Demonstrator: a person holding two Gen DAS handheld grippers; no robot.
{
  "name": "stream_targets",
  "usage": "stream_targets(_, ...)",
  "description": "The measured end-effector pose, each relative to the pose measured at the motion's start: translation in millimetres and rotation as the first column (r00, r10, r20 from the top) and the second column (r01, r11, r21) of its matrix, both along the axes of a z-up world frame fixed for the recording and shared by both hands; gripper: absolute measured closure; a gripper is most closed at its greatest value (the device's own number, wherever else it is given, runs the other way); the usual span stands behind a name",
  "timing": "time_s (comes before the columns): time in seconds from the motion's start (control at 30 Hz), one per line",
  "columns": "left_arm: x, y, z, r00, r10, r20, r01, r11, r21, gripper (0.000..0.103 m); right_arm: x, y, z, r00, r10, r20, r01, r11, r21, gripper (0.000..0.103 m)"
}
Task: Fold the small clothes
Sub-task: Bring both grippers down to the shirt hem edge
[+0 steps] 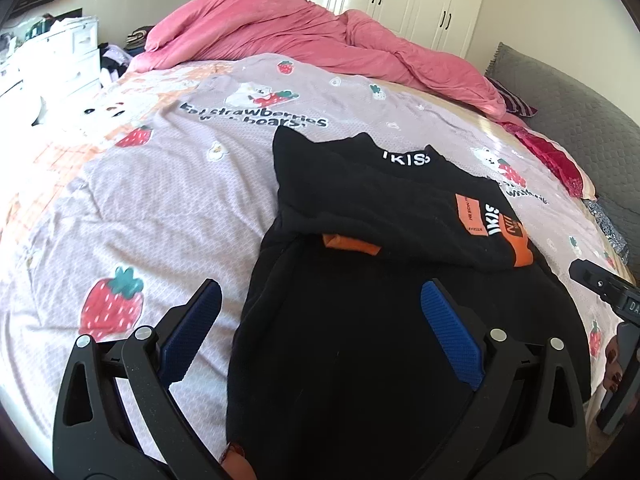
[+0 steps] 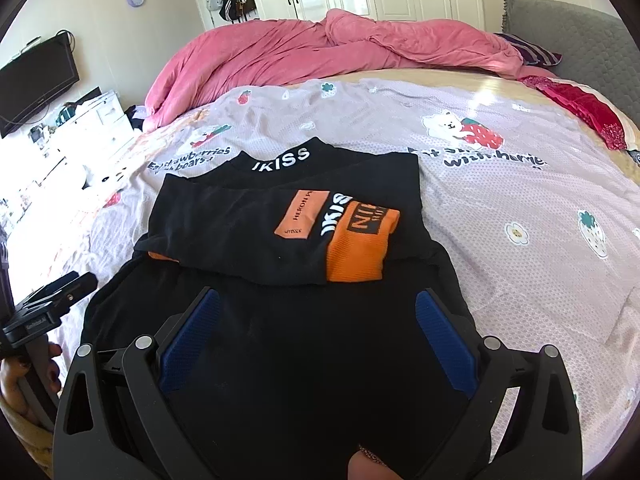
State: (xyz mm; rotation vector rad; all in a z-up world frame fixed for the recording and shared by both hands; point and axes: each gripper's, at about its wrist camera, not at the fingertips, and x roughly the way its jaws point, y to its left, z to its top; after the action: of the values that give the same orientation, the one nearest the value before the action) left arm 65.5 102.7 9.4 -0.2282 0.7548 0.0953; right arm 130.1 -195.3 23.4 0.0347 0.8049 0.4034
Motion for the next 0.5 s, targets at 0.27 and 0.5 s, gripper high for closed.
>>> stream_targets(0.27, -14.3, 7.3, -3.6, 0.999, 0.022, -0.035, -0.022, 1.000, -0.009, 0.009, -6.6, -5.9, -3.0, 1.000, 0.003, -0.014, -0.003, 1.000, -0.006, 0.005)
stream_targets(0.5, -31.9, 10.7, -8.3, 0.997, 0.030, -0.067, -0.030, 1.000, 0.001, 0.009, -13.8, -14.4, -7.1, 1.000, -0.005, -0.028, 0.004, 1.000, -0.021, 0.005)
